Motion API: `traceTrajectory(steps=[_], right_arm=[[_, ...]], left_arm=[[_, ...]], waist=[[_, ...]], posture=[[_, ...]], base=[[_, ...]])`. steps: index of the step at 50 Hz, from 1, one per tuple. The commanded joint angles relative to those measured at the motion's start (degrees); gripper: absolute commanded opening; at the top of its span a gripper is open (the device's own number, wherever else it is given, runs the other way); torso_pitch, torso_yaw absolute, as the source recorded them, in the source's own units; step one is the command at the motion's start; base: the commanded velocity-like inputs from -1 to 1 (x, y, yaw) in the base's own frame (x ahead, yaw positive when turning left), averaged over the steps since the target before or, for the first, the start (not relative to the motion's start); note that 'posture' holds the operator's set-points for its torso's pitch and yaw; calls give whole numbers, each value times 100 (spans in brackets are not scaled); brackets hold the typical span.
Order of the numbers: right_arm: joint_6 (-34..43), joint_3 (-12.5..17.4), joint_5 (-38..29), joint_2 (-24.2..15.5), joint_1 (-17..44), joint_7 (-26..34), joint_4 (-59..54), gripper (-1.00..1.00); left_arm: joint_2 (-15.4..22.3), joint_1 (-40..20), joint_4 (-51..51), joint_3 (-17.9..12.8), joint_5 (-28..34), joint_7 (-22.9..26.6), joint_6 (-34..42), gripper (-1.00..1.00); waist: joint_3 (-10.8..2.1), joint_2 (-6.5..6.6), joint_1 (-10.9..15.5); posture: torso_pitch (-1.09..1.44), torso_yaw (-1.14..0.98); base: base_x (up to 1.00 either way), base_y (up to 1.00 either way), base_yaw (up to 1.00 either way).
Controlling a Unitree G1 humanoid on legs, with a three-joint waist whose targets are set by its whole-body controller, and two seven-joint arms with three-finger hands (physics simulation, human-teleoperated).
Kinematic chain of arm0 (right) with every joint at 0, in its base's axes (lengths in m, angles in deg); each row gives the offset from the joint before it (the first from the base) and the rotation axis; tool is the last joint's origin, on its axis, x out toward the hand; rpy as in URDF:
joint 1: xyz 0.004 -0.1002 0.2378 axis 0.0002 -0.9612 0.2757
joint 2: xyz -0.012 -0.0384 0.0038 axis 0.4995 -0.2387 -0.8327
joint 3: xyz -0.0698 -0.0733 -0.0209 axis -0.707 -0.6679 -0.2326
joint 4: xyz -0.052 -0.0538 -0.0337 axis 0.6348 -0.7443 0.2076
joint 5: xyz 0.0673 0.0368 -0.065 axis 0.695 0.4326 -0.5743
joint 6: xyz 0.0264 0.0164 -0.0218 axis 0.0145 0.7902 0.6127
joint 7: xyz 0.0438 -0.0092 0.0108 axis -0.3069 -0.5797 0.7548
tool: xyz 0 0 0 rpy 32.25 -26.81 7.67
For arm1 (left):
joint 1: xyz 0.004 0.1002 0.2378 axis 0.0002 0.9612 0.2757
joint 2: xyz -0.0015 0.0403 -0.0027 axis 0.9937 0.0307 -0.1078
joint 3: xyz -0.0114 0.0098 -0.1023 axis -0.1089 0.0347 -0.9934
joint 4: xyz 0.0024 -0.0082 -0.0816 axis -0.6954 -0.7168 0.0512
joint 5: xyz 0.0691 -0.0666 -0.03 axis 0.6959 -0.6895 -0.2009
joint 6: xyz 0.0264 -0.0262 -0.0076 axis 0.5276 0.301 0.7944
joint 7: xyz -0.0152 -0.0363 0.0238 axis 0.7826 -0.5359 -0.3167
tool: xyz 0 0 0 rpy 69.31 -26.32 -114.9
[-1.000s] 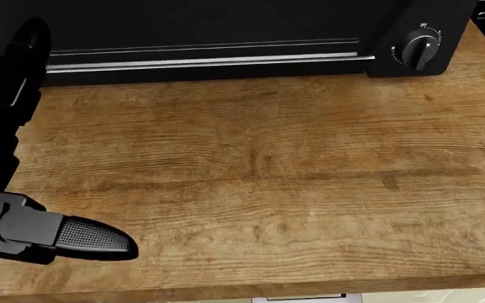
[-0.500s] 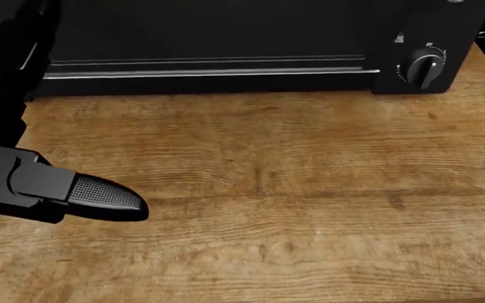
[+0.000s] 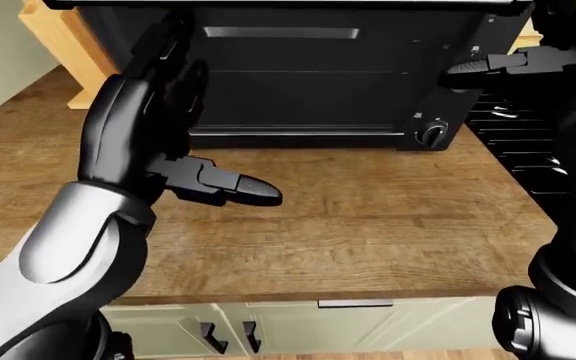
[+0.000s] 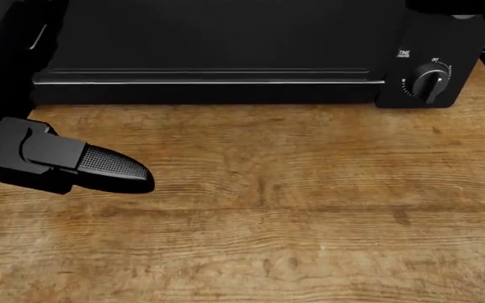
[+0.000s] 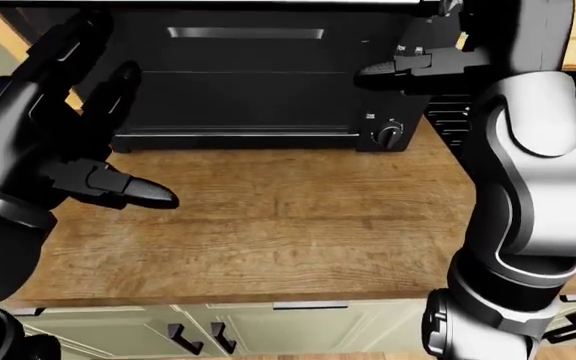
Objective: Close the toaster oven door.
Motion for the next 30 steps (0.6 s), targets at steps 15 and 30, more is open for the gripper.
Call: traceTrajectory(steps=[15, 30], right_arm=[[-204, 165, 78, -161, -123, -55, 177, 100], [-217, 191, 106, -156, -263, -92, 242, 100]], left_arm=[[-111, -536, -51, -193, 1101, 490, -941, 100], [-327, -827, -489, -107, 2029, 1214, -1011, 100]], waist=[[-231, -6, 20], [-245, -34, 22]], posture=[[0, 0], [0, 0]], base=[[0, 0, 0], [0, 0, 0]])
